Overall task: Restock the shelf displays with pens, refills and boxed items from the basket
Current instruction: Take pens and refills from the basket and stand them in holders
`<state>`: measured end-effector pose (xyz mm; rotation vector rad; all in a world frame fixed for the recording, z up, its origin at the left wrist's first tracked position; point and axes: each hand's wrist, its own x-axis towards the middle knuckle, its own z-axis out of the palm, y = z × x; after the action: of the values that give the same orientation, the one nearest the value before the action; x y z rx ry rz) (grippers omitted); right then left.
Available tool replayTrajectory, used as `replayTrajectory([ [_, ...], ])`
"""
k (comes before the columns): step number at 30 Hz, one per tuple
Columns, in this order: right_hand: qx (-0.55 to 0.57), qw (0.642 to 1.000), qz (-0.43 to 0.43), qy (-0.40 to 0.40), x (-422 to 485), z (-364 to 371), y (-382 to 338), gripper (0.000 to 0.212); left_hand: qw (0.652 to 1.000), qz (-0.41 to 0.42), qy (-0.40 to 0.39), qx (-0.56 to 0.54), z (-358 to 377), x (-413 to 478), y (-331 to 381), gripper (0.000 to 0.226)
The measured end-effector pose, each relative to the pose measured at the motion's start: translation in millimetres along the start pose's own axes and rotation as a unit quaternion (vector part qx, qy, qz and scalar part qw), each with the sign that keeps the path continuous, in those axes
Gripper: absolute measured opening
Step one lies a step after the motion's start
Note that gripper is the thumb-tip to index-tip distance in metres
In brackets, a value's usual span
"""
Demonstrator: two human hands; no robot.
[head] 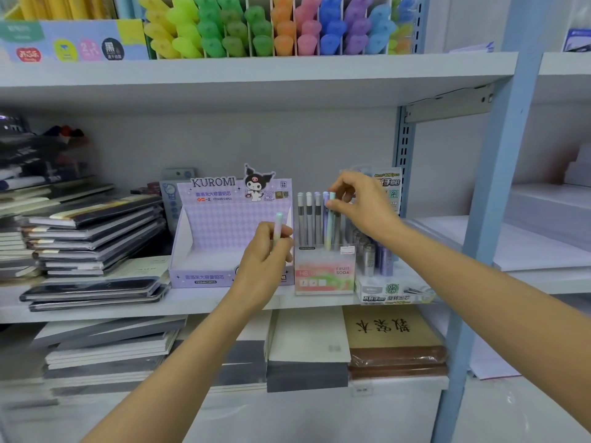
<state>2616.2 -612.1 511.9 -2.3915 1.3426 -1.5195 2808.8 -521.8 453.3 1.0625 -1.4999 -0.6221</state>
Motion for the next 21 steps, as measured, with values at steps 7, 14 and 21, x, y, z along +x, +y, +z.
replayTrajectory([
  [7,-0.092,0.995,0.018,-0.046,-1,-1,0,0.029,0.997,0.069,0.001,0.027,-5,-2,7,0.021],
  [14,0.202,0.972,-0.033,-0.111,-28,-28,-48,0.028,0.995,0.093,-0.036,0.025,-4,-8,23,0.023],
  [21,0.273,0.951,-0.020,-0.143,-36,-44,-59,0.015,0.995,0.077,-0.050,0.031,-4,-12,34,0.026],
])
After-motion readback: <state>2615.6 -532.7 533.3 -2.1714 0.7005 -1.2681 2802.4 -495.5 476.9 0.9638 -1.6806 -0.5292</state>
